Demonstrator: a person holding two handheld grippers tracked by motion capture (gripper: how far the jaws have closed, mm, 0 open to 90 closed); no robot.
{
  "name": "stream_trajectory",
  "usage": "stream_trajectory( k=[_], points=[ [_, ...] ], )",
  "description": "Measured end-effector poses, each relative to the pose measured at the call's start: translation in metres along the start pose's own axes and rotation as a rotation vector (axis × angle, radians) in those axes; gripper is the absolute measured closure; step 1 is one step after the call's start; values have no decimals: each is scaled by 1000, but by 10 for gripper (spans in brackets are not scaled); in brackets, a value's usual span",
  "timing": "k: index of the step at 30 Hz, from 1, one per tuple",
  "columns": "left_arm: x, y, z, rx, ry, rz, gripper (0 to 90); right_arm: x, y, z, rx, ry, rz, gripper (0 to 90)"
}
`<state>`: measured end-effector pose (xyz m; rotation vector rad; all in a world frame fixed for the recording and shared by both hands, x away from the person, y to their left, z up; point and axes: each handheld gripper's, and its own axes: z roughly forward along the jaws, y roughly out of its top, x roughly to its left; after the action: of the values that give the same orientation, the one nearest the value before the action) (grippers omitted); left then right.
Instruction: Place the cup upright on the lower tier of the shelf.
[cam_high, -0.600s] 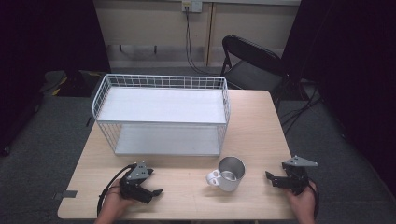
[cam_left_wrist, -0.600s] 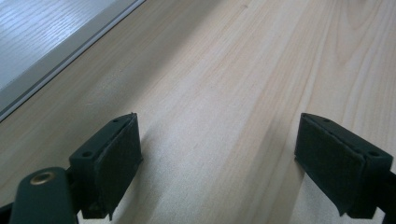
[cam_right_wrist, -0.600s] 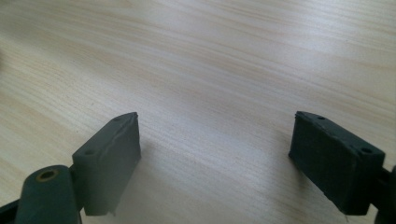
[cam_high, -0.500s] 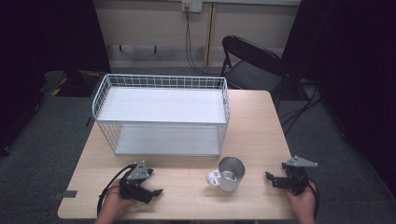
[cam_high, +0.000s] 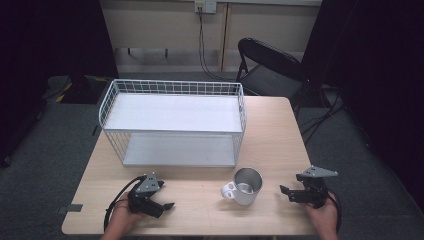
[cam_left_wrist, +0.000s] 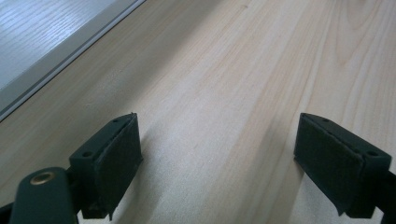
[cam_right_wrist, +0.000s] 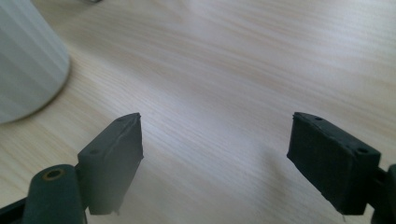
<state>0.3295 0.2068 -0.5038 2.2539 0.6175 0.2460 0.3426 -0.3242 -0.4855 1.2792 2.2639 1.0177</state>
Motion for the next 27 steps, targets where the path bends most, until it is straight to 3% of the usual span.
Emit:
stream_trajectory(
  k=[10, 12, 27],
  points=[
    [0, 0, 0, 0, 0, 0, 142, 13, 17, -2, 0, 61, -36, 153],
    [0, 0, 0, 0, -1, 0, 142, 16, 24, -3, 4, 55, -56, 151],
    [0, 0, 0, 0, 0, 0, 142, 23, 47, -13, -7, 86, -81, 143]
  ],
)
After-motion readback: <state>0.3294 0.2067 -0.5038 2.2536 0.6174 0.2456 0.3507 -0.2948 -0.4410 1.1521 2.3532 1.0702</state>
